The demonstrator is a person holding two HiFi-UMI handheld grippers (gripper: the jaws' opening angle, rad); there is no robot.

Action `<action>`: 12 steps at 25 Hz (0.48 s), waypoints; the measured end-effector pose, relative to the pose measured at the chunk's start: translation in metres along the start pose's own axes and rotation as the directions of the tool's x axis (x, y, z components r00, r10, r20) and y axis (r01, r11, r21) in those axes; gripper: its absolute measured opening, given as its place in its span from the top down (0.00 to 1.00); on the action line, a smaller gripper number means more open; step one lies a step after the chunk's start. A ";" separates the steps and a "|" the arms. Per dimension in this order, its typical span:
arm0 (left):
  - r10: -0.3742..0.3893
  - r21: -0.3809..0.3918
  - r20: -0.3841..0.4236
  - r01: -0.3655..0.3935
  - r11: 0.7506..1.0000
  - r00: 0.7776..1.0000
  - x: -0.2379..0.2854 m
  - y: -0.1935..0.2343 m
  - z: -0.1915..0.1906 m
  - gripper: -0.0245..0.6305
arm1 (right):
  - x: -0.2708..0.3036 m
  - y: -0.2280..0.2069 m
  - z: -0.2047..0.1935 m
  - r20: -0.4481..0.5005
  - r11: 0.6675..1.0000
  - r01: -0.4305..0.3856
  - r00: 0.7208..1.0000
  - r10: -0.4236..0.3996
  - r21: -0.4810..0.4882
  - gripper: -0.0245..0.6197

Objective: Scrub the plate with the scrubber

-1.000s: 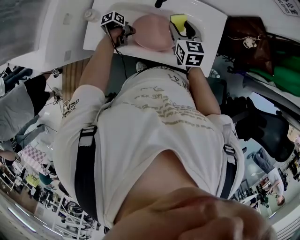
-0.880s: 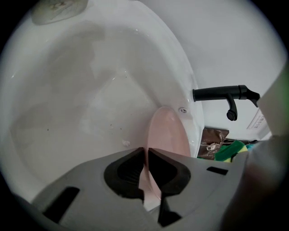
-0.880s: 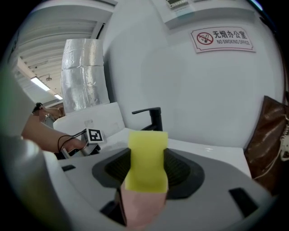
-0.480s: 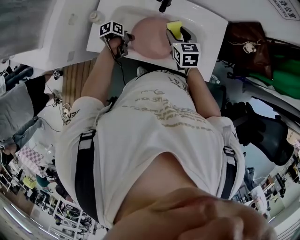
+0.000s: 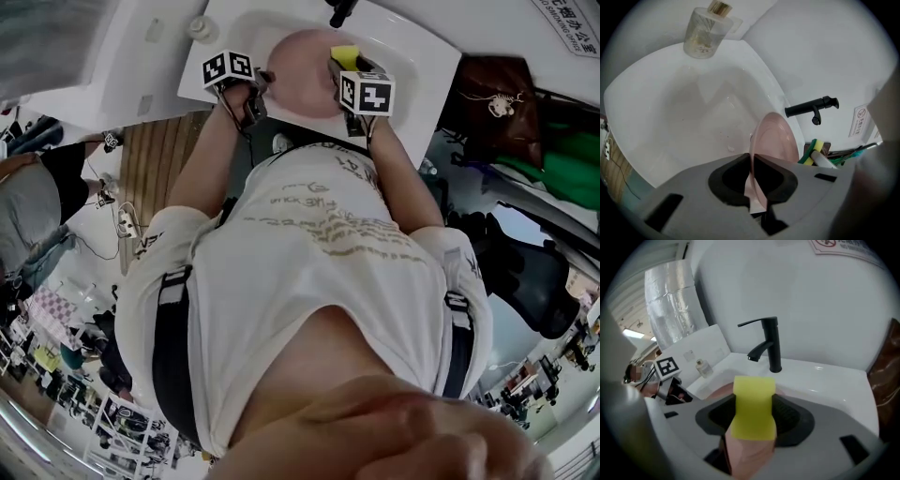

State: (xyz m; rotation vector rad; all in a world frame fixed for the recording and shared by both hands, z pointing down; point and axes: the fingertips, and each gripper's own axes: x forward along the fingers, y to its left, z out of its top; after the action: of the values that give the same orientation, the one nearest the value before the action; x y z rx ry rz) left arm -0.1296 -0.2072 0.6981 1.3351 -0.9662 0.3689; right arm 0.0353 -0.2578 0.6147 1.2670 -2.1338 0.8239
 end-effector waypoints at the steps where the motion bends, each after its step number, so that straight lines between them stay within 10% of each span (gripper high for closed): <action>1: -0.018 -0.016 0.015 0.018 1.000 1.000 -0.001 -0.002 0.001 0.90 | 0.003 -0.002 0.002 0.011 0.999 0.007 1.000 -0.008 0.031 0.60; 12: -0.043 0.016 0.119 0.041 0.999 0.992 -0.011 -0.004 0.005 0.90 | 0.039 -0.033 -0.024 -0.204 0.964 0.264 0.944 -0.260 -0.006 0.59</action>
State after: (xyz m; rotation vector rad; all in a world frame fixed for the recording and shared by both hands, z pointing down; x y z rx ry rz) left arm -0.1354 -0.2096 0.6870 1.4001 -1.0343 0.2661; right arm 0.0512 -0.2755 0.6658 1.3780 -1.7543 0.8244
